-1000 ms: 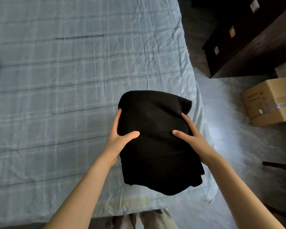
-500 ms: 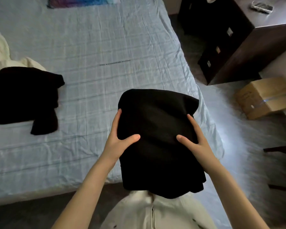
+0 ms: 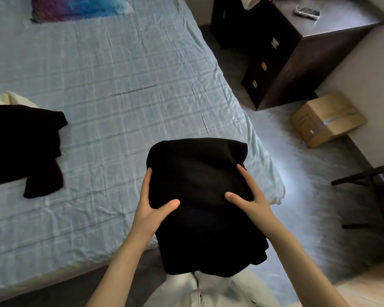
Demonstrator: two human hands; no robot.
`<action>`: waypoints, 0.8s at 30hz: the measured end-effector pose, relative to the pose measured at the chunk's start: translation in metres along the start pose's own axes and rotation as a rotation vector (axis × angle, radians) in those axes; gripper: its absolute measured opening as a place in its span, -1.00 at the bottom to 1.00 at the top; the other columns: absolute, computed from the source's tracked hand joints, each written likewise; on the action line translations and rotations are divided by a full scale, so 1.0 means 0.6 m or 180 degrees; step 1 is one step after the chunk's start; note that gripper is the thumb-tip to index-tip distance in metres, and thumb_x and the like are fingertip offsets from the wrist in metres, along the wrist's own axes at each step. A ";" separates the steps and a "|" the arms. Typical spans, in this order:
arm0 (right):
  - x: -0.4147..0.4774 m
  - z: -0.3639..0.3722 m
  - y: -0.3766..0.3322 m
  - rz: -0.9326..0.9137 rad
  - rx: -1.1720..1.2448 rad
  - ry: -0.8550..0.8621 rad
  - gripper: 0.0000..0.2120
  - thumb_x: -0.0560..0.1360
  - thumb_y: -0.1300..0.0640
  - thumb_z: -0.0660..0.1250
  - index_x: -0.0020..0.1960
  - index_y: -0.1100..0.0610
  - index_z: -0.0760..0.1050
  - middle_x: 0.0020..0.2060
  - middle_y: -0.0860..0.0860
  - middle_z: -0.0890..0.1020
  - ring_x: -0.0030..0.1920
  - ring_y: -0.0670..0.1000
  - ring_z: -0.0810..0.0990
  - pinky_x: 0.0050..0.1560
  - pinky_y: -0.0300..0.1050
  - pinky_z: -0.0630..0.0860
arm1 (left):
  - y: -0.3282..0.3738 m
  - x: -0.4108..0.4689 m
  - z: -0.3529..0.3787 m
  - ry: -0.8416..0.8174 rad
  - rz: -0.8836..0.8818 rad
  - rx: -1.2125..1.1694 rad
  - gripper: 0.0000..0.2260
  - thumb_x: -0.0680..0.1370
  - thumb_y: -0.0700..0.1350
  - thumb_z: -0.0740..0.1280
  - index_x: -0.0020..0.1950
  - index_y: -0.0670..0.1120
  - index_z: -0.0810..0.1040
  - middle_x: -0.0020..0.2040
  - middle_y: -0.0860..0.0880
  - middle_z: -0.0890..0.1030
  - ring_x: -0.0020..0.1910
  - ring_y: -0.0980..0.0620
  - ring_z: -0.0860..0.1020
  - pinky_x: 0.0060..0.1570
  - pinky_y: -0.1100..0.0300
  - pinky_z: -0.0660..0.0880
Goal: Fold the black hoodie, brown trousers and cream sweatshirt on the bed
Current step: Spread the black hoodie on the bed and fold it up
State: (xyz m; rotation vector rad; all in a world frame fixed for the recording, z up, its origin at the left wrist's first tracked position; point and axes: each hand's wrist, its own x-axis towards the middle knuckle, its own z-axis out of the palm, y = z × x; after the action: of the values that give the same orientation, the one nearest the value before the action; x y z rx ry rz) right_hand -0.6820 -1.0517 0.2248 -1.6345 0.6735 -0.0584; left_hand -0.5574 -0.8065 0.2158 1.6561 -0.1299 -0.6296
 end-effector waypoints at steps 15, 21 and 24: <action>0.172 -0.271 0.064 0.0124 -0.0192 0.0408 -0.20 0.42 -0.09 0.55 0.45 -0.51 0.18 0.32 -0.61 0.32 0.24 -0.53 0.38 -0.01 -0.66 0.35 | -0.001 0.201 0.273 -0.0414 -0.0283 0.0182 -0.13 0.37 -0.01 0.58 0.44 0.49 0.11 0.36 0.48 0.28 0.33 0.40 0.37 0.27 0.29 0.41; 0.459 -0.336 0.038 -0.0139 -0.0195 0.0090 -0.20 0.40 -0.11 0.55 0.46 -0.48 0.18 0.24 -0.66 0.33 0.20 -0.56 0.39 -0.03 -0.66 0.36 | 0.029 0.435 0.338 0.0008 -0.0192 0.0069 -0.11 0.32 0.00 0.59 0.47 0.42 0.15 0.42 0.34 0.36 0.37 0.24 0.41 0.37 0.07 0.41; 0.608 -0.337 0.026 -0.0264 -0.0196 -0.0020 -0.18 0.41 -0.05 0.56 0.47 -0.46 0.18 0.32 -0.52 0.36 0.18 -0.54 0.41 -0.02 -0.63 0.39 | 0.036 0.560 0.348 0.0184 -0.0068 -0.0019 -0.13 0.37 -0.08 0.60 0.48 0.39 0.17 0.41 0.32 0.39 0.35 0.25 0.44 0.36 0.10 0.43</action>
State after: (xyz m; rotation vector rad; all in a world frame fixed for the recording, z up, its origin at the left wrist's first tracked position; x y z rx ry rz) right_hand -0.4701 -1.3974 0.1271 -1.7209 0.6077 -0.0934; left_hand -0.3666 -1.1389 0.1151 1.6703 -0.0685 -0.5973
